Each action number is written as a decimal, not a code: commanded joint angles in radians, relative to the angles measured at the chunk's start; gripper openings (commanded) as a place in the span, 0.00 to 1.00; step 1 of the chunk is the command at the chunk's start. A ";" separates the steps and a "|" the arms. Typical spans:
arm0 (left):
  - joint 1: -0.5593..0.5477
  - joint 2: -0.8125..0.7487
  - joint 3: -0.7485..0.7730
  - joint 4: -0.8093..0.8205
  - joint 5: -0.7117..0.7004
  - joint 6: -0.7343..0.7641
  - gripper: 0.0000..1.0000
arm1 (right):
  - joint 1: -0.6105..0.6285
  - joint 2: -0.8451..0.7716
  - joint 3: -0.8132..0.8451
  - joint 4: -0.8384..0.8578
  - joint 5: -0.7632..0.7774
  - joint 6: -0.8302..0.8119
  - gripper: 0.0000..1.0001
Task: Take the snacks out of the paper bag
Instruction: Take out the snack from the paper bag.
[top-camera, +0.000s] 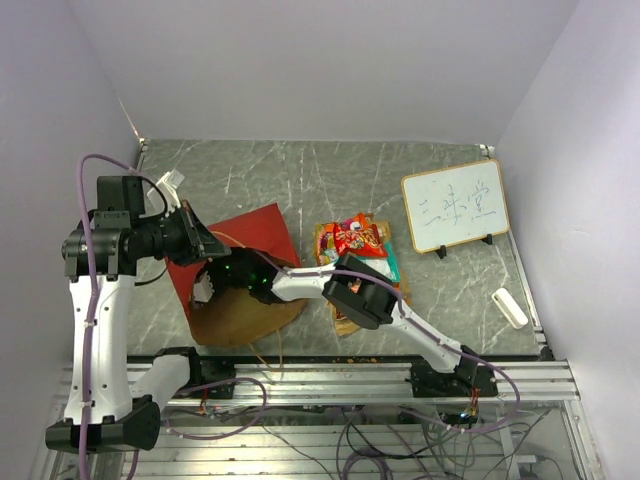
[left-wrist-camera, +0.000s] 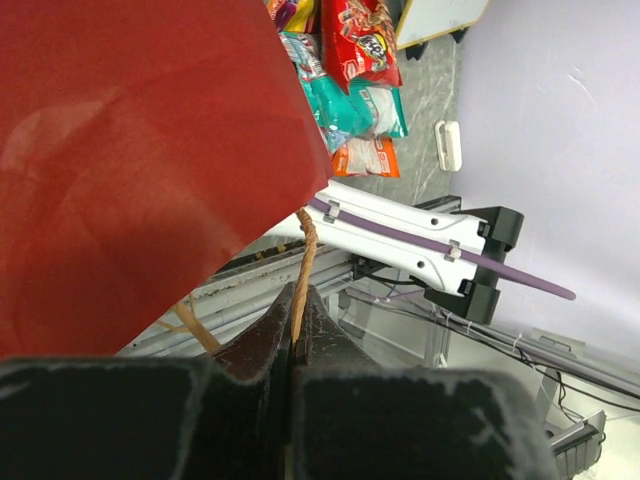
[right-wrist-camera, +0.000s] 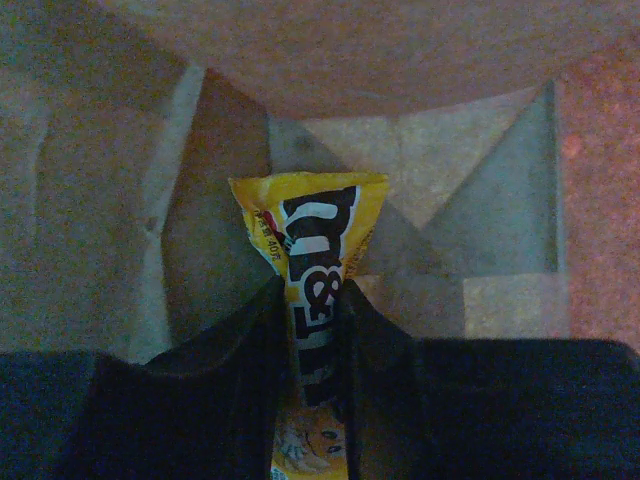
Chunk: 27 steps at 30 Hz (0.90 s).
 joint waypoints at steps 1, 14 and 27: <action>-0.005 -0.008 0.019 -0.016 -0.043 -0.013 0.07 | -0.007 -0.050 -0.073 0.004 0.028 0.001 0.22; -0.005 0.021 0.048 0.053 -0.114 -0.072 0.07 | -0.002 -0.410 -0.409 -0.014 0.005 0.185 0.09; -0.006 0.003 -0.005 0.278 -0.086 -0.288 0.07 | 0.017 -0.971 -0.657 -0.333 -0.052 0.382 0.00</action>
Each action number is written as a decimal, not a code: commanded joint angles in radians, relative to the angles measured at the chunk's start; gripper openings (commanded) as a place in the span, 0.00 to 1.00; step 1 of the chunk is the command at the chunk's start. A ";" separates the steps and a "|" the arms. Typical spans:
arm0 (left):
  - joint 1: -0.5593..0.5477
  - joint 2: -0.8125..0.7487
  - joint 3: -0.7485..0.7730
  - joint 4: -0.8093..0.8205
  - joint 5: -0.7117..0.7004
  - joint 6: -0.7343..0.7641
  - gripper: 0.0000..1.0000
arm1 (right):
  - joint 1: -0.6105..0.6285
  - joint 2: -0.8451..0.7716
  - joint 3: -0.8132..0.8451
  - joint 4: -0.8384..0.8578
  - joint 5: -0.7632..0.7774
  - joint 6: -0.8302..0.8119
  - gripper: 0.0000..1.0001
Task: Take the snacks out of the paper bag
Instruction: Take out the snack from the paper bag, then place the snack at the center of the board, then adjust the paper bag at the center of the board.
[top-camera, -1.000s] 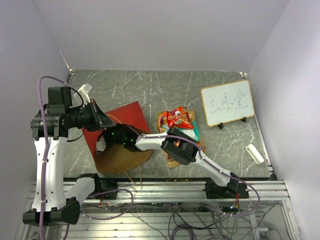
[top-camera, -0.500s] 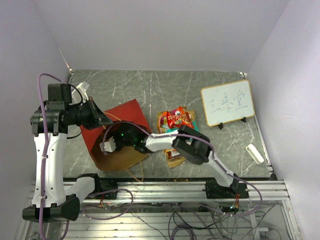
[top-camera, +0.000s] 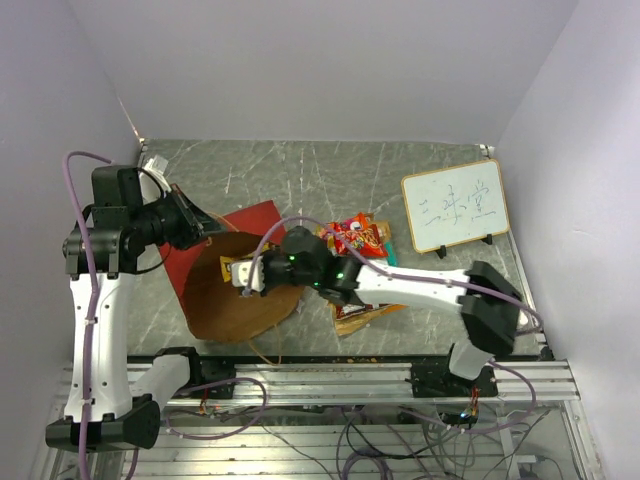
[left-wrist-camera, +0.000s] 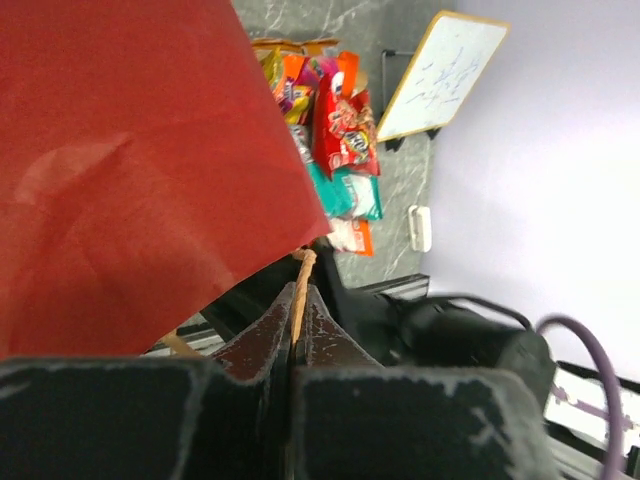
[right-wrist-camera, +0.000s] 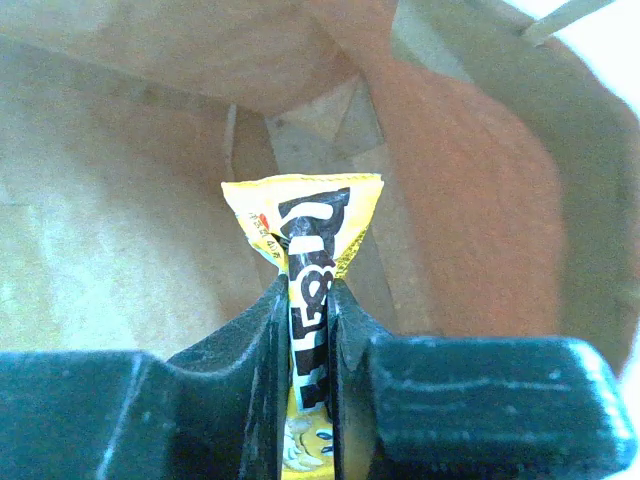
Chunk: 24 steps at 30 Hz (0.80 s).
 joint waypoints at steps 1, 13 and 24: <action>-0.004 0.004 -0.003 0.154 0.035 -0.121 0.07 | 0.005 -0.184 -0.036 -0.196 -0.003 0.037 0.00; -0.005 0.096 0.039 0.436 0.130 -0.318 0.07 | -0.092 -0.640 -0.142 -0.356 0.293 0.123 0.00; -0.005 0.144 0.132 0.325 0.012 -0.218 0.07 | -0.438 -0.672 -0.250 -0.577 0.114 0.006 0.00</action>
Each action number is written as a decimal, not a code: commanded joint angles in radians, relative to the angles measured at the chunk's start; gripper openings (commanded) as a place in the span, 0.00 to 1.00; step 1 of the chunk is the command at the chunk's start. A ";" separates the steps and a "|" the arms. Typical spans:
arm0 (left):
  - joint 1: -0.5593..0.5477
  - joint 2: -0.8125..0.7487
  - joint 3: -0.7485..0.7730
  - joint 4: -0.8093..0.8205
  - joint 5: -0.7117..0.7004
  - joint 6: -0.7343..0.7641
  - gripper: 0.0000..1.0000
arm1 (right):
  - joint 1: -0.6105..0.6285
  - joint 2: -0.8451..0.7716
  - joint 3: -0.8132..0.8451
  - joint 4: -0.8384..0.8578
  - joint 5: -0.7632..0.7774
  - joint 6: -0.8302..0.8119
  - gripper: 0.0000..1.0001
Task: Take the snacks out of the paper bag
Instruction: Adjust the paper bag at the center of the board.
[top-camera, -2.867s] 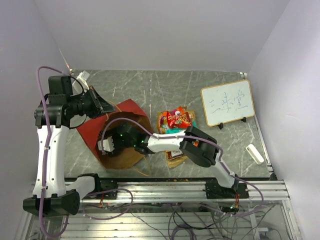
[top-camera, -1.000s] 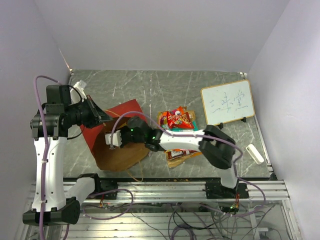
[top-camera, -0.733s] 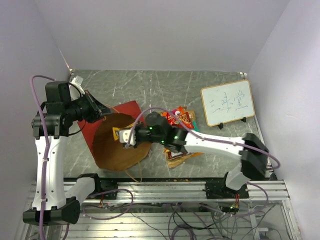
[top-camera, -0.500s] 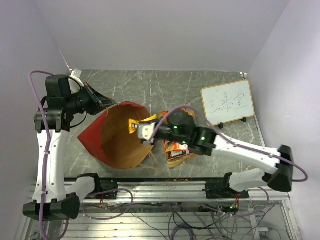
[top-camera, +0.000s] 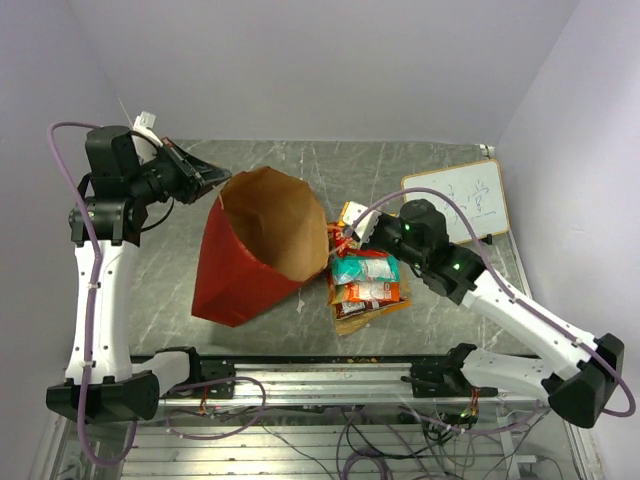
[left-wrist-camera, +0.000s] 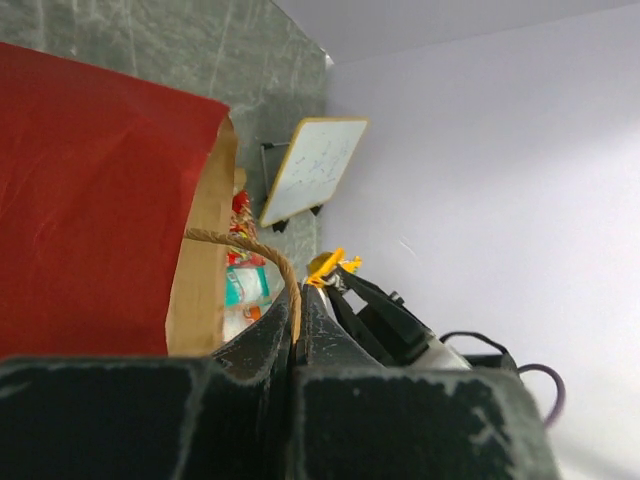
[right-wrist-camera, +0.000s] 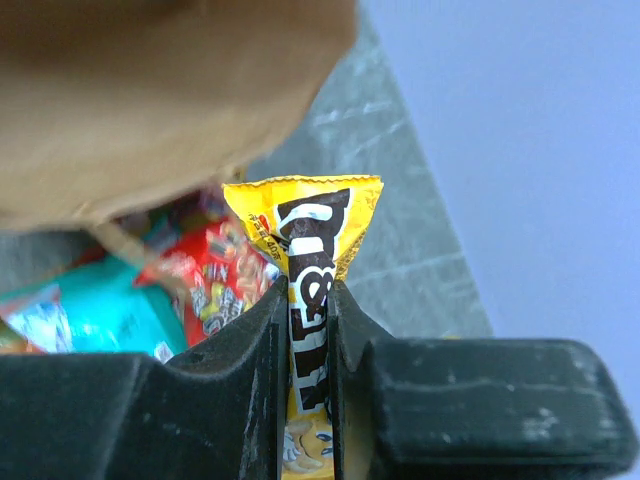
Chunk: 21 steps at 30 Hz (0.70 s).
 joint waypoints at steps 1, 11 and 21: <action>-0.003 0.000 0.067 -0.150 -0.128 0.148 0.07 | -0.106 0.056 0.010 -0.191 -0.177 -0.127 0.00; 0.007 -0.075 0.006 -0.507 -0.493 0.360 0.07 | -0.119 0.138 -0.004 -0.233 -0.217 -0.254 0.00; 0.008 -0.085 0.095 -0.655 -0.832 0.374 0.07 | -0.119 0.145 -0.009 -0.322 -0.326 -0.315 0.00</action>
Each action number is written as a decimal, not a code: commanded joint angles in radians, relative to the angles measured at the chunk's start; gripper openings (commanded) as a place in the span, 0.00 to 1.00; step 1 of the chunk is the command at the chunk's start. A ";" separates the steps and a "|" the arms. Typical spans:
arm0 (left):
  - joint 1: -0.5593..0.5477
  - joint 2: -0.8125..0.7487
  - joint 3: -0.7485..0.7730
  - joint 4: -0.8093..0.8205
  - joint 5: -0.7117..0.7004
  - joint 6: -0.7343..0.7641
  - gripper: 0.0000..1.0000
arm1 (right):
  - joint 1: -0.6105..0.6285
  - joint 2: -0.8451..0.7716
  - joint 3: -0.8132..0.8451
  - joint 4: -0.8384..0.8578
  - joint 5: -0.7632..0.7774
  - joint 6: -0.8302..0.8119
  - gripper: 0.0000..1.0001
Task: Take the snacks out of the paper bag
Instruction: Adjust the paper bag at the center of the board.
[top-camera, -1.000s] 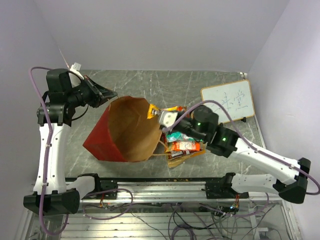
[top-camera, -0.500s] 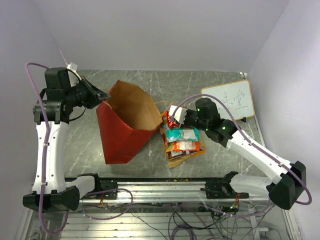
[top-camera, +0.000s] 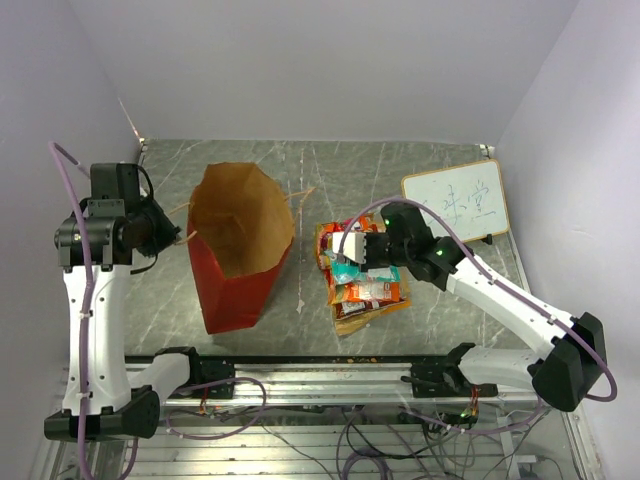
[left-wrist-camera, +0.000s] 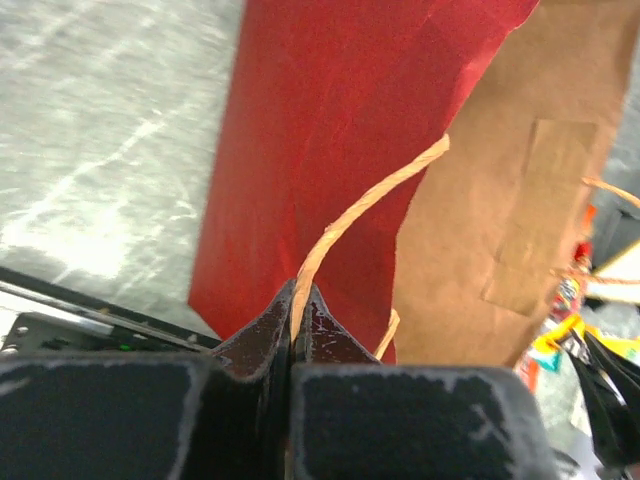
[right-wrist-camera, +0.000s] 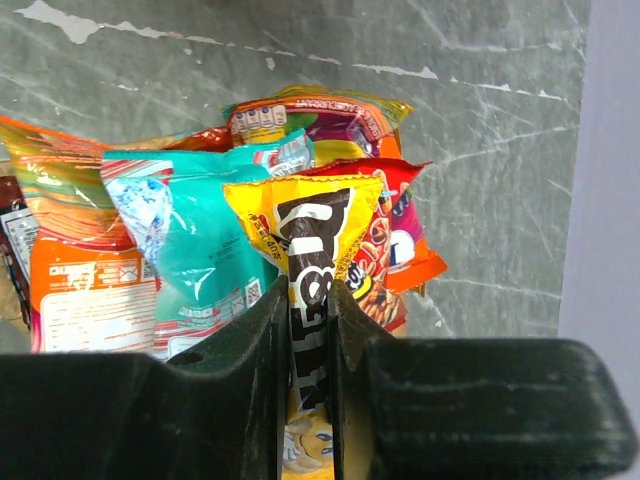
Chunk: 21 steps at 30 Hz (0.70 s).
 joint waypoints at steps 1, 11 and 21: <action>0.005 0.008 0.065 -0.090 -0.215 0.040 0.07 | -0.005 0.001 -0.003 -0.024 -0.054 -0.033 0.00; 0.005 0.016 0.045 -0.130 -0.318 -0.001 0.09 | -0.005 0.082 0.002 0.002 -0.065 -0.036 0.00; 0.005 -0.071 -0.084 -0.199 -0.487 -0.090 0.08 | -0.005 0.064 -0.033 0.005 -0.041 -0.024 0.00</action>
